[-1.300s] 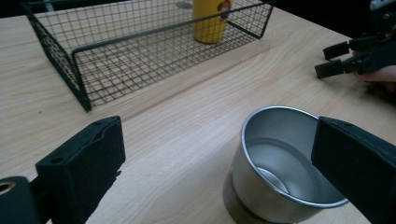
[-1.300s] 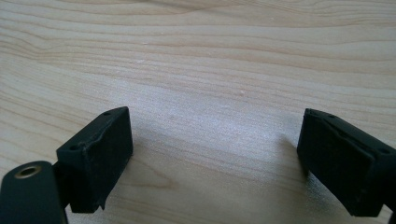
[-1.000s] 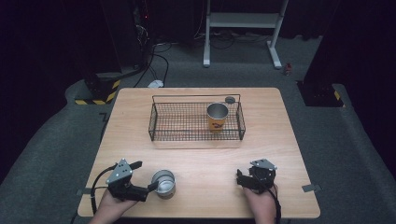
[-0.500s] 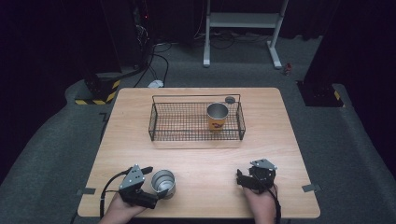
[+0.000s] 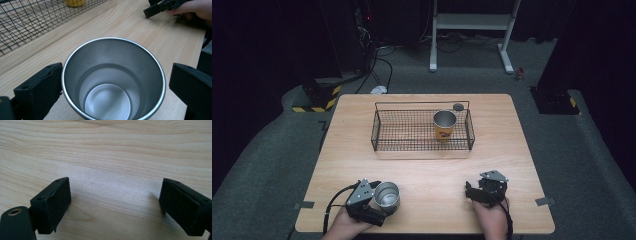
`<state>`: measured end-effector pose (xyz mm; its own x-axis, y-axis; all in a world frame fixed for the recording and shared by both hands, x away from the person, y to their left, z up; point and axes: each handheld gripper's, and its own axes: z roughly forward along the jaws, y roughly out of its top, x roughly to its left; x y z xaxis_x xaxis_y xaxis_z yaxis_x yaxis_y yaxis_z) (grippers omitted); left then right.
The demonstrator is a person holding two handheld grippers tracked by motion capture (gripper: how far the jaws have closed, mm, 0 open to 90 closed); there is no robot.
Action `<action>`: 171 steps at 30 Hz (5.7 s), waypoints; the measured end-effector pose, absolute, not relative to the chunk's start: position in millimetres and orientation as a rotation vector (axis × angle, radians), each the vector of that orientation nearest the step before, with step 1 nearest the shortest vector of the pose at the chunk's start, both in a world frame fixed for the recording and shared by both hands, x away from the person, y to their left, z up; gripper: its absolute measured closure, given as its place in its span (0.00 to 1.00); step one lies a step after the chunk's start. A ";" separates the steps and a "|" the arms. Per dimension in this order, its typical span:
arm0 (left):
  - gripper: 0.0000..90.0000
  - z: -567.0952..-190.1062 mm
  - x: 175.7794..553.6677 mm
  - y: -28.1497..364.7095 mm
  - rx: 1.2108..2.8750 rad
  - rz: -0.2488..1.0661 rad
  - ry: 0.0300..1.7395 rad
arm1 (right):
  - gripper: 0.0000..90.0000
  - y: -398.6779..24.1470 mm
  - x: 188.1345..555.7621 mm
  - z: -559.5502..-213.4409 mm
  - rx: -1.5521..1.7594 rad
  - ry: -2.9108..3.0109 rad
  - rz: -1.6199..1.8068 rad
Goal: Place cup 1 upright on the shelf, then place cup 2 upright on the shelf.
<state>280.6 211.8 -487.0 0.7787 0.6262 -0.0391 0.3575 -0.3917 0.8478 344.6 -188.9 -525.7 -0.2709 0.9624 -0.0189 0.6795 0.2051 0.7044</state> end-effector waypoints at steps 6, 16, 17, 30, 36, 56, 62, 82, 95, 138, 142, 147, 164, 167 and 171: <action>0.01 -497.0 281.1 215.7 1.999 0.351 0.761 | 0.11 -188.9 344.5 -525.7 1.522 2.026 0.818; 0.04 -500.4 280.5 215.5 1.998 0.387 0.723 | 0.11 -188.9 344.5 -525.7 1.523 2.026 0.818; 0.06 -500.4 279.9 215.4 1.992 0.396 0.717 | 0.11 -188.9 344.5 -525.7 1.522 2.026 0.818; 0.20 -500.7 285.9 217.3 1.975 0.434 0.673 | 0.11 -188.9 344.9 -525.8 1.525 2.023 0.818; 0.21 -497.1 288.7 222.2 1.930 0.431 0.694 | 0.11 -188.8 345.0 -525.8 1.527 2.022 0.817; 0.21 -489.4 301.7 234.1 1.866 0.490 0.719 | 0.11 -188.4 345.9 -525.6 1.529 2.022 0.817; 0.21 -481.4 306.7 234.8 1.810 0.520 0.723 | 0.08 -188.2 350.1 -525.7 1.520 2.042 0.818; 0.21 -473.9 306.8 238.8 1.775 0.554 0.737 | 0.08 -189.5 353.6 -525.8 1.489 2.081 0.834; 0.21 -455.5 306.3 233.7 1.736 0.574 0.731 | 0.08 -189.5 353.7 -526.0 1.485 2.079 0.834; 0.21 -431.9 356.2 213.5 1.693 0.650 0.884 | 0.07 -192.2 357.4 -525.7 1.475 2.092 0.836; 0.21 -429.1 360.8 211.4 1.679 0.631 0.894 | 0.07 -192.2 357.4 -525.7 1.475 2.092 0.835; 0.21 -426.0 366.5 206.9 1.678 0.624 0.896 | 0.07 -192.2 357.4 -525.7 1.474 2.092 0.836; 0.21 -406.2 400.9 197.8 1.644 0.621 0.920 | 0.07 -192.2 357.4 -525.7 1.475 2.092 0.835; 0.21 -404.4 408.8 197.9 1.645 0.625 0.929 | 0.07 -192.2 357.4 -525.7 1.474 2.092 0.835; 0.21 -404.1 419.2 196.5 1.643 0.621 0.944 | 0.07 -192.2 357.4 -525.7 1.474 2.092 0.835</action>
